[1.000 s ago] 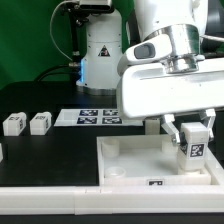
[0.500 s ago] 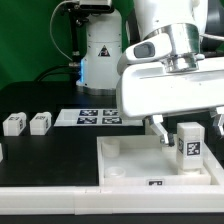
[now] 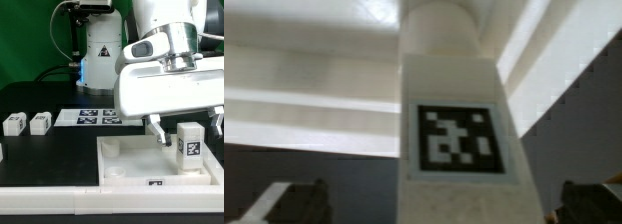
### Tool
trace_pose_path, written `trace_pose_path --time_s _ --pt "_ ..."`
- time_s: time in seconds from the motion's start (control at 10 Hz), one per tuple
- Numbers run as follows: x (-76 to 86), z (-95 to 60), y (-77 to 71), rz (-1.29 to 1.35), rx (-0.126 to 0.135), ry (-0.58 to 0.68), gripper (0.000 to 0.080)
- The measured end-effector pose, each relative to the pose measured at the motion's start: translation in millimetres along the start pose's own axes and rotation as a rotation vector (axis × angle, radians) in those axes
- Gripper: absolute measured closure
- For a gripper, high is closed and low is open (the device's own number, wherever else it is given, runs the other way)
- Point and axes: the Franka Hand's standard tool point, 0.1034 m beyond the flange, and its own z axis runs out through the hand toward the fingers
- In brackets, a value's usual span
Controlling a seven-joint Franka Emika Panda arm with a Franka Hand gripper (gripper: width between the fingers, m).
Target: Assemble one leg
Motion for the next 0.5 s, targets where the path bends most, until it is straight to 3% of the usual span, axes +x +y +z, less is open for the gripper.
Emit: trace_pose_path --time_s 0.2,0.5 --pt "-1.0 -0.4 -1.4 0.001 0.016 -0.065 0.0151" --pt "2.3 -4.1 -8.1 0.005 0.086 -0.339 0.0151"
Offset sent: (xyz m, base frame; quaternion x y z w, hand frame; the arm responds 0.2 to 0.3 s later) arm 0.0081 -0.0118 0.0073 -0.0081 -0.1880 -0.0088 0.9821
